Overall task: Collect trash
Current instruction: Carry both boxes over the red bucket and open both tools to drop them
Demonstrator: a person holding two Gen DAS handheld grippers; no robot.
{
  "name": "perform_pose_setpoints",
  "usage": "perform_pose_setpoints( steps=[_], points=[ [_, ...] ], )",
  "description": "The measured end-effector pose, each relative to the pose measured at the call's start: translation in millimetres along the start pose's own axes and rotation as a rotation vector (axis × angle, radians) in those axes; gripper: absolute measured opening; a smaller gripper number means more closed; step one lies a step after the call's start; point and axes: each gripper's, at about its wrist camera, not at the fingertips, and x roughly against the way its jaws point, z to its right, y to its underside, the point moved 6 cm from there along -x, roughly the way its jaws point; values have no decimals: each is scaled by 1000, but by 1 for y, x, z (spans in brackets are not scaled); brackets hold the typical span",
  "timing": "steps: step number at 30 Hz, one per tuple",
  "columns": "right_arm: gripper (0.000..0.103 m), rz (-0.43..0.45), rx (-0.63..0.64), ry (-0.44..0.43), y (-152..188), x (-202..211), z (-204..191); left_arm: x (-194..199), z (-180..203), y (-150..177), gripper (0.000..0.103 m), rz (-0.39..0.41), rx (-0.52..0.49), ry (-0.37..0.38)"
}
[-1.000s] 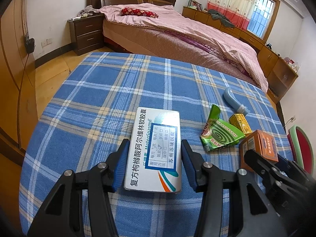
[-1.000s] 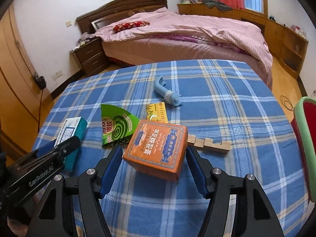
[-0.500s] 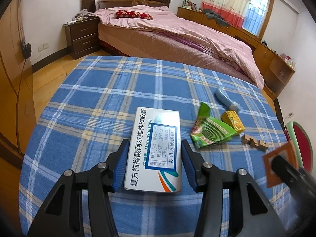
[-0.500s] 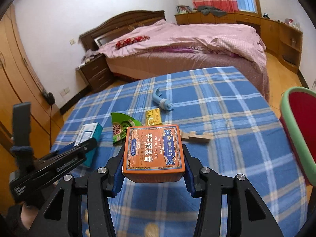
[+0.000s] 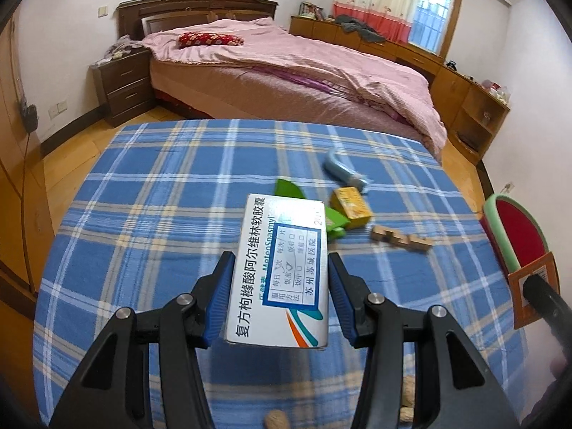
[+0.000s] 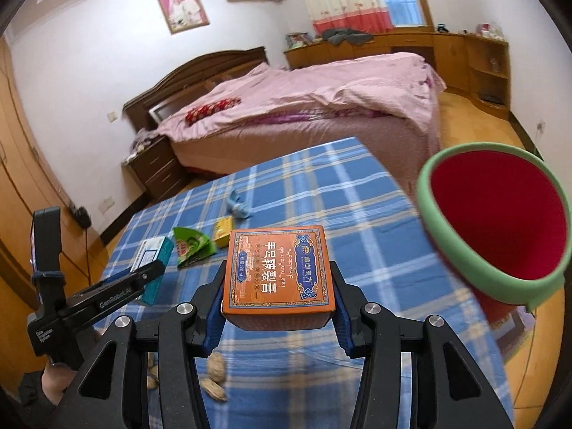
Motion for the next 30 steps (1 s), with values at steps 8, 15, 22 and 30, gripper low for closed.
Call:
perform_pose_setpoints(
  steps=[8, 15, 22, 30],
  points=[
    [51, 39, -51, 24, -2, 25, 35, 19, 37, 1, 52, 19, -60, 21],
    [51, 68, -75, 51, -11, 41, 69, 20, 79, 1, 52, -15, -100, 96],
    [51, 95, -83, 107, -26, 55, 112, 24, 133, 1, 52, -29, -151, 185],
    [51, 106, -130, 167, -34, 63, 166, 21, 203, -1, 52, -38, -222, 285]
  ],
)
